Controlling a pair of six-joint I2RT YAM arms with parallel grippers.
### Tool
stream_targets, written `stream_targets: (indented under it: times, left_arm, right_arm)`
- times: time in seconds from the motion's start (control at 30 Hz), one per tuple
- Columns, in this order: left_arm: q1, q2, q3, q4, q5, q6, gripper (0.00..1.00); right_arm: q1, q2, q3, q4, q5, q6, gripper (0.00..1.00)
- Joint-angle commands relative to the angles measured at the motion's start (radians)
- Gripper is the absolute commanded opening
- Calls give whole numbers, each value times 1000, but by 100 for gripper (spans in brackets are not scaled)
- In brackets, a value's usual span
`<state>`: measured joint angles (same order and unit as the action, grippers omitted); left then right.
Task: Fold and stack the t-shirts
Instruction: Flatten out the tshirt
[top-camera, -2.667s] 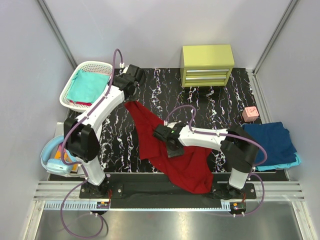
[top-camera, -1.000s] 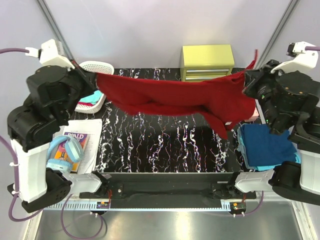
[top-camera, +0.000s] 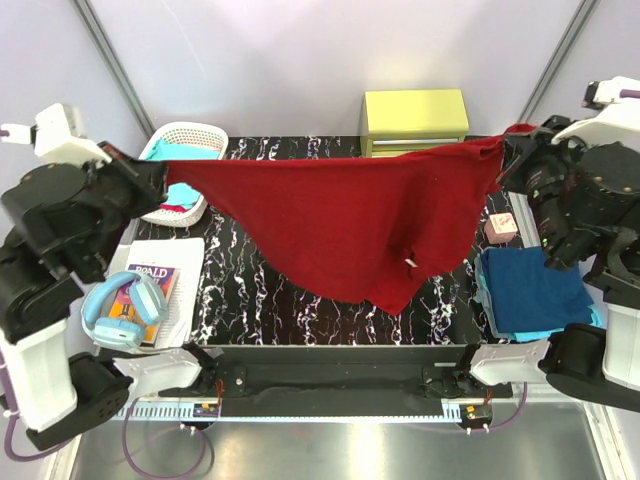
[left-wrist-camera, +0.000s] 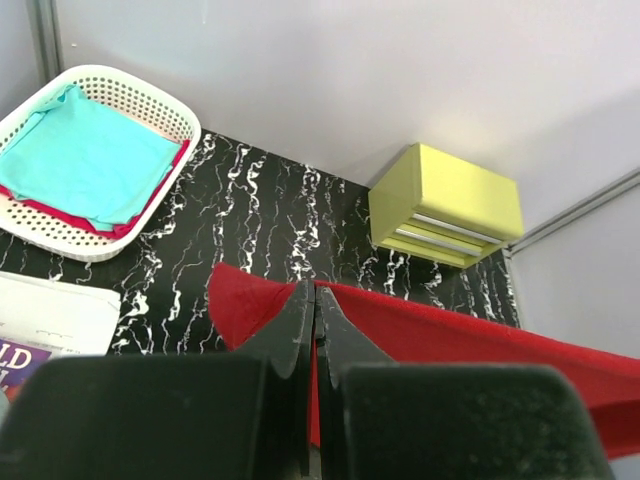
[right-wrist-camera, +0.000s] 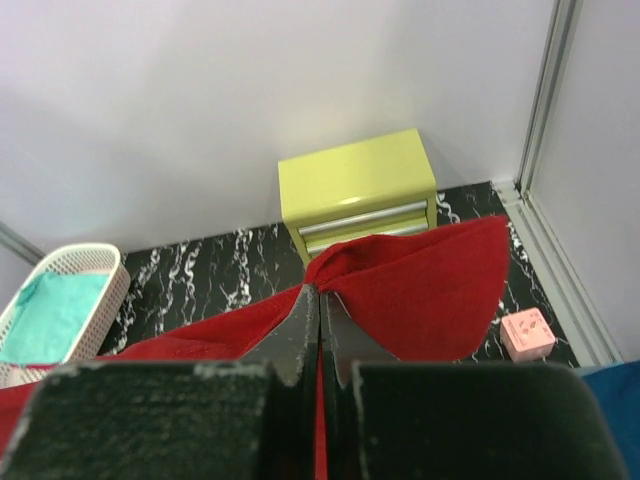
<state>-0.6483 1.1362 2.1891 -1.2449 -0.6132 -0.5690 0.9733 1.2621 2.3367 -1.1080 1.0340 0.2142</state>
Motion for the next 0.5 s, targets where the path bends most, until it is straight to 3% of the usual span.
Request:
stream_targets:
  times: [0.0,0.1,0.23,0.37,0.47]
  left_arm:
    - [-19,-29,-34,-28,7,-6,0]
    - [-45,-10,-36,-44,-38,27,0]
    - [-112,106,136,-133,-205,118,0]
    - [-201,180,199,-113,-342,179,0]
    - [-281,223,202,1,-492,320,0]
  right_arm:
    - [2,-30,-92,-6,-6,47,0]
    - [4,-26,-148,43,27,18,0]
    - [11,88,-38,37,142,-88,0]
    - [36,138,-4,149,185,-170,0]
    - [54,164,12,264,233,-277,0]
